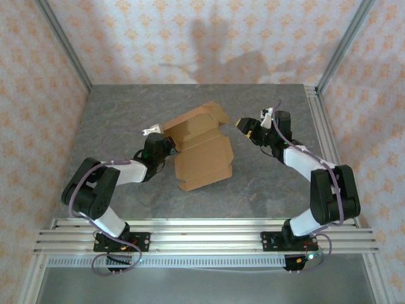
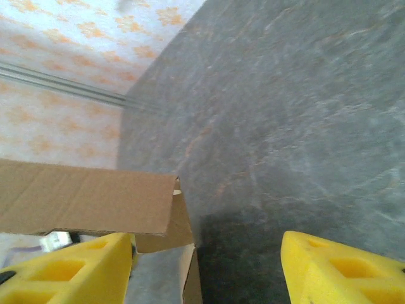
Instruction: Fold the paper box
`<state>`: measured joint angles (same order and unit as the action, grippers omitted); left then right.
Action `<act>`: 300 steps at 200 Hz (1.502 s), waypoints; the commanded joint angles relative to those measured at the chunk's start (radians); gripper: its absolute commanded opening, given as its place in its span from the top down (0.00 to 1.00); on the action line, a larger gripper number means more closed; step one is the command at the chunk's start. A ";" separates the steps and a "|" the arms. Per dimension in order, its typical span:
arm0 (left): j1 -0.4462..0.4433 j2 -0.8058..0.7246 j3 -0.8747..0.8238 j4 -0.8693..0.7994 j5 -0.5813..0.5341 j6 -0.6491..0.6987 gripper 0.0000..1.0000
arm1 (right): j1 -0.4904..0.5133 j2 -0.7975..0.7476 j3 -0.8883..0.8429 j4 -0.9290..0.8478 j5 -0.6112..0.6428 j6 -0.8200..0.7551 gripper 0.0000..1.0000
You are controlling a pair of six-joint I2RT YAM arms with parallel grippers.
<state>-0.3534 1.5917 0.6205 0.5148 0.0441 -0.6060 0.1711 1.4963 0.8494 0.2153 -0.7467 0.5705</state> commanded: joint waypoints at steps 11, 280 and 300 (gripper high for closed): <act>-0.037 -0.067 0.054 -0.237 -0.166 0.164 1.00 | 0.060 -0.057 0.137 -0.273 0.193 -0.195 0.37; -0.160 0.082 0.136 -0.340 -0.369 0.264 1.00 | 0.322 0.220 0.475 -0.508 0.317 -0.133 0.94; -0.161 0.082 0.137 -0.339 -0.369 0.263 1.00 | 0.321 0.215 0.479 -0.514 0.324 -0.141 1.00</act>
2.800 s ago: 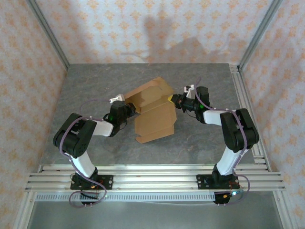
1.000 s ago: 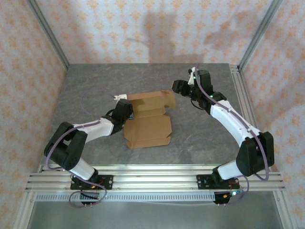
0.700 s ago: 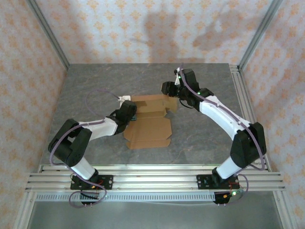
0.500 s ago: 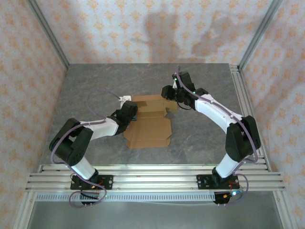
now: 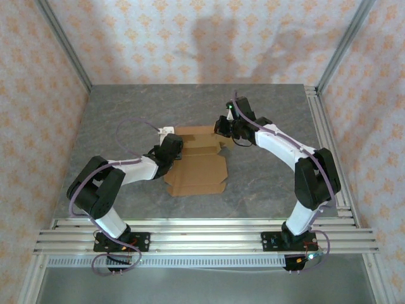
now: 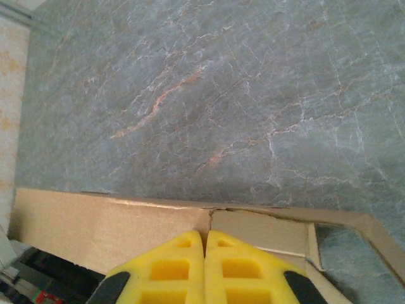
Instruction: Fold the paper box
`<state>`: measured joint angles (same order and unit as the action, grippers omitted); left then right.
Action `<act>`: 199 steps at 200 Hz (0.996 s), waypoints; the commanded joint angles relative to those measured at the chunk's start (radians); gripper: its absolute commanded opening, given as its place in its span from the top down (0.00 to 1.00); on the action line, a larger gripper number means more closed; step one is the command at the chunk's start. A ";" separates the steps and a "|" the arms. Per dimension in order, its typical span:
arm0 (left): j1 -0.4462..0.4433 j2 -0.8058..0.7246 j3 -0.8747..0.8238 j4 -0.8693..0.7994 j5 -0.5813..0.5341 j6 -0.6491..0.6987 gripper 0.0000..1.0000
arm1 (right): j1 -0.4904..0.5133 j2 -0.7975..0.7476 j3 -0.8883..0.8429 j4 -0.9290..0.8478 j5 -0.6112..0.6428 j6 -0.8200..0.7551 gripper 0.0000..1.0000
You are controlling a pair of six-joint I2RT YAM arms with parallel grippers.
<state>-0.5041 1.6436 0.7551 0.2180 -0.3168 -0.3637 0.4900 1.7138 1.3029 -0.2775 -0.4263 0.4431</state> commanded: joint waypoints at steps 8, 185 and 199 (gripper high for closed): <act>-0.010 0.032 0.002 -0.041 -0.008 0.022 1.00 | 0.003 -0.005 0.026 -0.024 0.008 -0.016 1.00; -0.005 0.057 0.050 -0.074 0.118 0.020 1.00 | -0.359 0.061 -0.065 0.054 -0.261 -0.265 0.55; -0.006 0.061 0.053 -0.081 0.114 0.015 1.00 | -0.346 0.101 -0.062 0.101 -0.312 -0.272 0.57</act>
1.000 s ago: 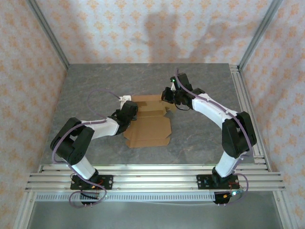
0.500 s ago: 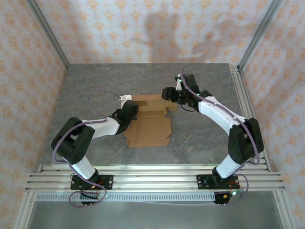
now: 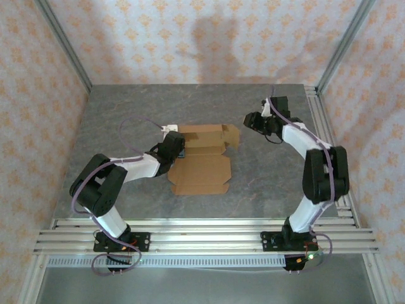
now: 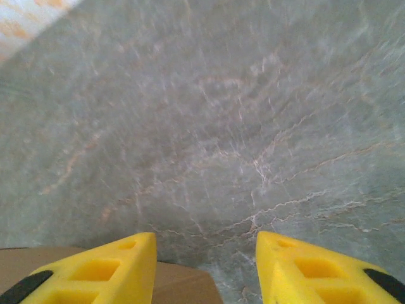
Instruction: Fold the paper box
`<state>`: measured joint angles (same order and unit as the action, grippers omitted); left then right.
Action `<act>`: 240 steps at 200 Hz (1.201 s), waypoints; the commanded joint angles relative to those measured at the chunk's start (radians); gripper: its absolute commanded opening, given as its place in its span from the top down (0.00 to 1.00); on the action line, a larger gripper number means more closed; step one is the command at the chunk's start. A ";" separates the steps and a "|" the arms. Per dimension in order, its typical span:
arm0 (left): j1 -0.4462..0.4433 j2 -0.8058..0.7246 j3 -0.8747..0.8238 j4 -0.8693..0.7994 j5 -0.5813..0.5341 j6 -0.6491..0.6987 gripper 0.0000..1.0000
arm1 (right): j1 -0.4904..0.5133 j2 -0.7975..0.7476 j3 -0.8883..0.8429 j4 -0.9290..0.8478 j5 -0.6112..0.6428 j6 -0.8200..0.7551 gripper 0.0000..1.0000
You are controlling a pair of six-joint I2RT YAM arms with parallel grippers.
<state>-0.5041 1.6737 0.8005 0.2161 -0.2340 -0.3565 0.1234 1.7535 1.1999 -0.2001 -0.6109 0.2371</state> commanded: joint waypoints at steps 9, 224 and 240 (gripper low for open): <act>-0.008 0.034 0.008 -0.083 0.024 0.005 1.00 | 0.031 0.076 0.036 0.044 -0.147 -0.077 0.59; -0.013 0.135 0.089 -0.152 0.035 0.014 1.00 | 0.169 -0.055 -0.224 0.268 -0.097 -0.289 0.60; -0.013 0.134 0.089 -0.154 0.036 0.015 1.00 | 0.169 -0.074 -0.232 0.252 -0.078 -0.342 0.60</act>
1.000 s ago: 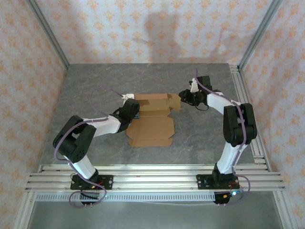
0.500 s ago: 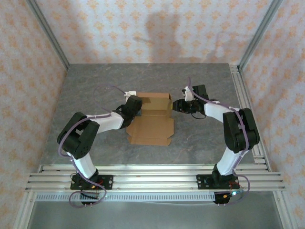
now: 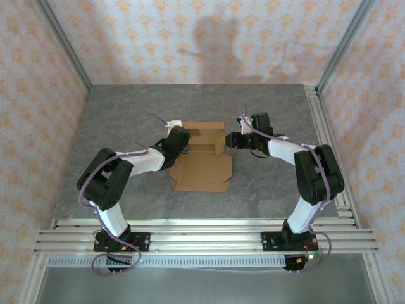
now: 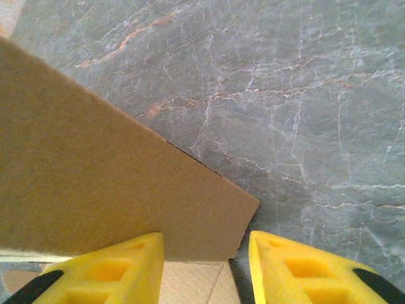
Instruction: Fold the paper box
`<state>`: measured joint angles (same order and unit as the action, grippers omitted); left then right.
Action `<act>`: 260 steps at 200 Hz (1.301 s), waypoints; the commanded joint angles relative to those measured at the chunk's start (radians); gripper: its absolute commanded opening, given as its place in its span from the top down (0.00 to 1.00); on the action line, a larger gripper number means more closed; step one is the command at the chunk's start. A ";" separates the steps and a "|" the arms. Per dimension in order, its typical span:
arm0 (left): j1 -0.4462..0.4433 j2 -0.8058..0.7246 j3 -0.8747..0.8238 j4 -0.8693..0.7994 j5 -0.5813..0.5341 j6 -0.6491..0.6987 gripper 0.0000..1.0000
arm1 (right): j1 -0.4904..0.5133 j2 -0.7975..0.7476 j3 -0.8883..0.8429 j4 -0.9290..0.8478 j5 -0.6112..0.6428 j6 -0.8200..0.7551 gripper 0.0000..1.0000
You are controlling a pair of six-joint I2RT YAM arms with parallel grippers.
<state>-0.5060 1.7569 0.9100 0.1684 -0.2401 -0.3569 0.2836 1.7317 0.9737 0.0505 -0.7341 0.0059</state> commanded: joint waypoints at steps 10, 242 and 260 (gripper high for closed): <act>-0.011 0.047 -0.021 -0.106 0.043 0.020 1.00 | 0.009 -0.067 -0.008 -0.023 0.055 -0.156 0.60; -0.010 0.080 0.008 -0.134 0.059 0.036 1.00 | 0.065 -0.029 0.138 -0.232 0.030 -0.490 0.61; -0.010 0.082 0.009 -0.132 0.059 0.035 1.00 | 0.076 -0.018 0.150 -0.231 0.038 -0.489 0.63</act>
<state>-0.5087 1.7786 0.9356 0.1650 -0.2359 -0.3305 0.3443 1.6917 1.0817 -0.2062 -0.6746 -0.4622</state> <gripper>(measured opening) 0.056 0.387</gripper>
